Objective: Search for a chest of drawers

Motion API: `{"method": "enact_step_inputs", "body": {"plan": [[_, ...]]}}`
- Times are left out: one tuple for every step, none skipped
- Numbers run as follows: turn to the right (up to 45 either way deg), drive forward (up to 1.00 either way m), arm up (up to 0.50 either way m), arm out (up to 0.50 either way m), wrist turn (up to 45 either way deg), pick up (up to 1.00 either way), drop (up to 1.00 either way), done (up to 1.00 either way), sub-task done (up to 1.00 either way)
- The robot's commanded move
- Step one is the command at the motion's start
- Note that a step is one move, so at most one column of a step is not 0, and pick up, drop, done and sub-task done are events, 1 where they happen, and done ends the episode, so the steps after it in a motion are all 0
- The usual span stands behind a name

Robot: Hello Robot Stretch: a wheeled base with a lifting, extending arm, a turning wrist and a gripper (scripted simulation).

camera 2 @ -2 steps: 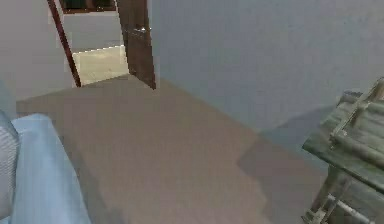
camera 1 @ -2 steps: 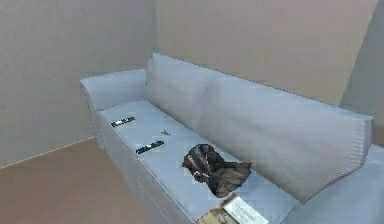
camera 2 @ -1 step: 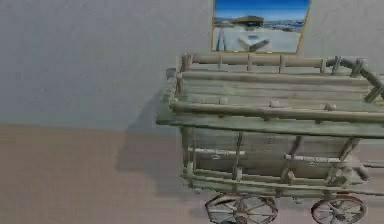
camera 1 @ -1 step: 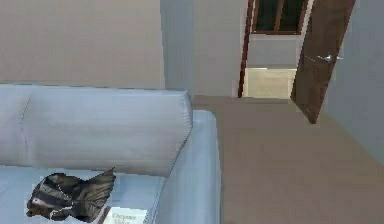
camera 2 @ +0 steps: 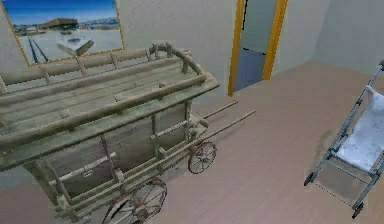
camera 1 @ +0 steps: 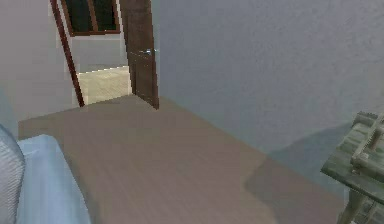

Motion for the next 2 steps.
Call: {"method": "enact_step_inputs", "body": {"plan": [[6.0,0.00,0.00,0.00,0.0,0.00,0.00,0.00,0.00],[0.0,0.40,0.00,0.00,0.0,0.00,0.00,0.00,0.00]]}}
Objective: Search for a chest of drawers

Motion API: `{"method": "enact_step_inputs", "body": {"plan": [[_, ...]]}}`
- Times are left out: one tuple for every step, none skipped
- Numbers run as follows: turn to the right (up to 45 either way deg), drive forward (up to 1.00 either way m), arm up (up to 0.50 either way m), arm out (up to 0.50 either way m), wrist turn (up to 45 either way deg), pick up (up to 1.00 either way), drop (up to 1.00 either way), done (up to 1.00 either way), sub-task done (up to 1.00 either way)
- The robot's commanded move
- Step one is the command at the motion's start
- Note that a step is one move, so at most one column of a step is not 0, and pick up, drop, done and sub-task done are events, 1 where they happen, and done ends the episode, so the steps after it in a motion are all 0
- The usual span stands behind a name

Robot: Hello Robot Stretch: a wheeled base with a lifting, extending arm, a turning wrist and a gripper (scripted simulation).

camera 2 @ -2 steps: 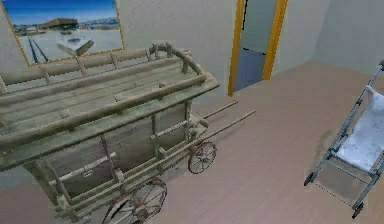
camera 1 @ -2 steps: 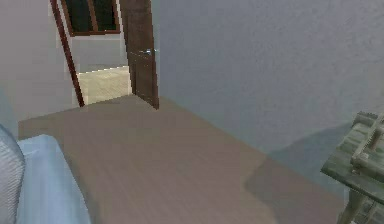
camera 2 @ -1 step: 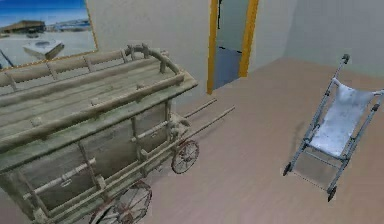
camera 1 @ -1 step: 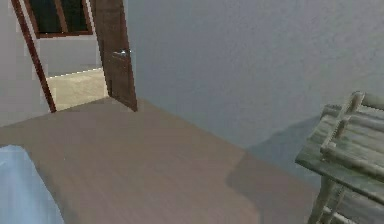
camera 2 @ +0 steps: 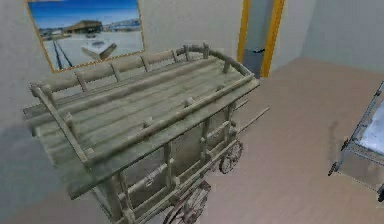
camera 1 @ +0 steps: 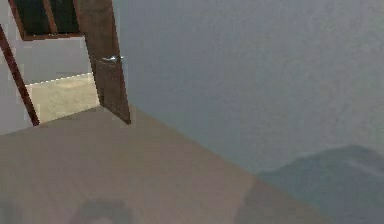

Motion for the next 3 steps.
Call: {"method": "enact_step_inputs", "body": {"plan": [[-36.0,0.00,0.00,0.00,0.0,0.00,0.00,0.00,0.00],[0.0,1.00,0.00,0.00,0.0,0.00,0.00,0.00,0.00],[0.0,1.00,0.00,0.00,0.0,0.00,0.00,0.00,0.00]]}}
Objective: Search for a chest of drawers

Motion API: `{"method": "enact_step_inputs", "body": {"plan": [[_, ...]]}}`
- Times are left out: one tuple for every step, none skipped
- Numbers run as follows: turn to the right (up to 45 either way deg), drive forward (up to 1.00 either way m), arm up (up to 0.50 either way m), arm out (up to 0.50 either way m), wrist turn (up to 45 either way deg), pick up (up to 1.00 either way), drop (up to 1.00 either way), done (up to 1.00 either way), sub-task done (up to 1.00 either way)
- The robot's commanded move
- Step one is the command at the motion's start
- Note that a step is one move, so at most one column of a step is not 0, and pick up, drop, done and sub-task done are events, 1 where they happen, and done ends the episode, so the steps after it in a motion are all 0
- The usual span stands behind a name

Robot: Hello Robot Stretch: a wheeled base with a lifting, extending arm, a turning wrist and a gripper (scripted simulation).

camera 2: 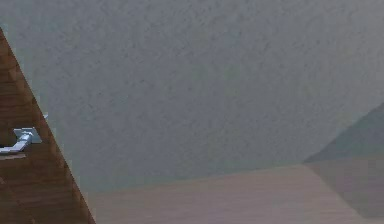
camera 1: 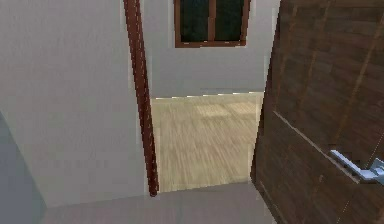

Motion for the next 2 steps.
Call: {"method": "enact_step_inputs", "body": {"plan": [[-3.0,0.00,0.00,0.00,0.0,0.00,0.00,0.00,0.00],[0.0,1.00,0.00,0.00,0.0,0.00,0.00,0.00,0.00]]}}
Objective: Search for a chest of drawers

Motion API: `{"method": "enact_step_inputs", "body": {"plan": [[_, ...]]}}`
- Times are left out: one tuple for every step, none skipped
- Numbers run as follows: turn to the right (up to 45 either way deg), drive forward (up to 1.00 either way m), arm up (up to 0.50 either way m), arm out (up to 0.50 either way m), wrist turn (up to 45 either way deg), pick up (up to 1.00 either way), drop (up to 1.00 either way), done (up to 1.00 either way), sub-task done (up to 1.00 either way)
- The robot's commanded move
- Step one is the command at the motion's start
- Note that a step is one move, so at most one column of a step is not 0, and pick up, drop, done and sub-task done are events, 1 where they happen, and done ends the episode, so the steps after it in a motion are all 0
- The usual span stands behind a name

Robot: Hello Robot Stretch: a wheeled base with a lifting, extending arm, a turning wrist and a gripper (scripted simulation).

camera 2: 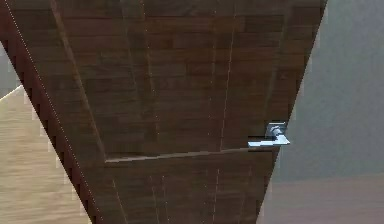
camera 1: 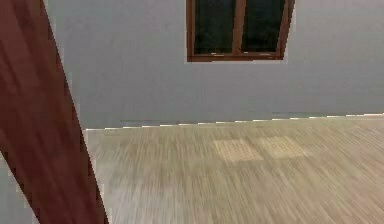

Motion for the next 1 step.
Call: {"method": "enact_step_inputs", "body": {"plan": [[0.0,0.35,0.00,0.00,0.0,0.00,0.00,0.00,0.00]]}}
